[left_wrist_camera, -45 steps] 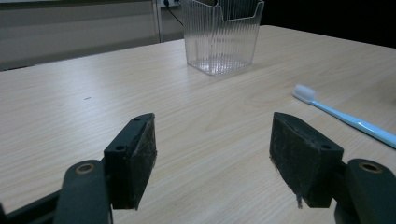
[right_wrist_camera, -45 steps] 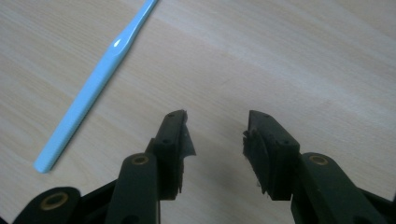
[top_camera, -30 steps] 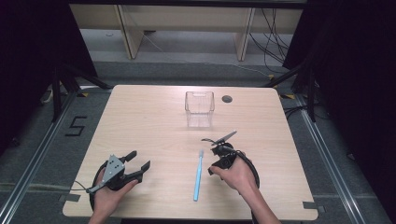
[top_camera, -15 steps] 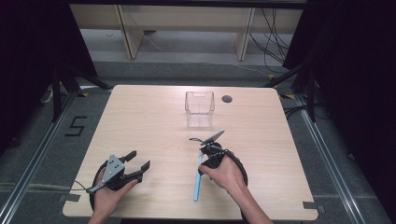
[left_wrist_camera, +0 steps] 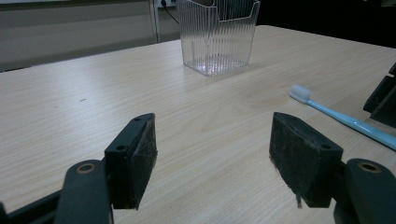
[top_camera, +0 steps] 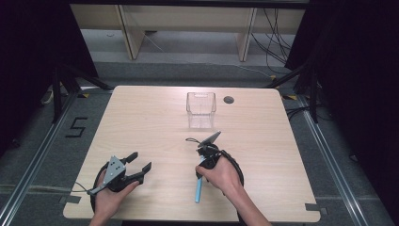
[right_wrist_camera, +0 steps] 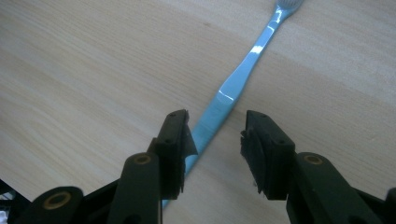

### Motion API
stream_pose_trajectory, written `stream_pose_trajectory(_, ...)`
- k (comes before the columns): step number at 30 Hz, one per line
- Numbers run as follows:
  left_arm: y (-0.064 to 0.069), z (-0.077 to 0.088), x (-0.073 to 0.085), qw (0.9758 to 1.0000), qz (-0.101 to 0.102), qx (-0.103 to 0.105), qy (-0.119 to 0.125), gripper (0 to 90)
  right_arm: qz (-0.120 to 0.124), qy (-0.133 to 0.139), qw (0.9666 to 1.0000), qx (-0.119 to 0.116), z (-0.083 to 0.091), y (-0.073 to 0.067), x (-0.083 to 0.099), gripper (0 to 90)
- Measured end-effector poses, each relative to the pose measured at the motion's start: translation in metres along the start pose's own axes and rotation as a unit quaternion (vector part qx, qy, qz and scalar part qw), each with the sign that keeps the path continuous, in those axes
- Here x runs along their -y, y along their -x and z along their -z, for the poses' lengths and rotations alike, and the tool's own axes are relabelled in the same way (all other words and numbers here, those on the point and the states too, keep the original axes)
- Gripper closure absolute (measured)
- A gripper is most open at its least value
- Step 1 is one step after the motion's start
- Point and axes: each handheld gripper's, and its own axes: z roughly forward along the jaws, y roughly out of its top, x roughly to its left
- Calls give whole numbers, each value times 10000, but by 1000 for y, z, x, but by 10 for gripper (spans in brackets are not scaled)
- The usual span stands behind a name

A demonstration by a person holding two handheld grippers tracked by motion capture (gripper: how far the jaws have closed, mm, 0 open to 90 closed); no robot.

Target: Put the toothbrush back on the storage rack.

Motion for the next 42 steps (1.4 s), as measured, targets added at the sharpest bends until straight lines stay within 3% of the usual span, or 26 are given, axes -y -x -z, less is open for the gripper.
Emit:
stream_pose_trajectory(2,0,0,0,10000,21,-15,4,315,-38,69,10000,52,-2,-2,-1,604)
stream_pose_trajectory(3,0,2,0,9999,44,-72,-92,315,-48,-1,10000,48,-2,-3,-1,604)
stream_pose_trajectory(11,0,2,0,9999,38,-67,-79,315,-114,-144,9997,169,-7,-8,-4,606)
stream_pose_trajectory(18,-1,3,-1,9999,37,-60,-83,314,3,-73,9997,243,-12,-10,-4,615)
stream_pose_trajectory(19,0,3,-1,9999,41,-64,-79,314,-103,-213,9995,219,-11,-12,-4,615)
stream_pose_trajectory(22,-1,3,-1,9999,33,-59,-82,315,-169,-183,9993,270,-12,-13,-4,616)
stream_pose_trajectory(27,-1,3,-1,9999,35,-67,-83,314,-84,-210,9994,275,-13,-13,-6,631)
stream_pose_trajectory(32,-2,2,-1,10000,24,-10,32,315,-116,-232,9987,435,-16,-19,-7,643)
stream_pose_trajectory(33,-1,4,-1,9999,49,-71,-79,315,-82,-284,9987,420,-15,-20,-7,643)
stream_pose_trajectory(42,-2,4,-1,9999,47,-69,-62,315,108,-302,9962,811,-17,-22,-8,746)
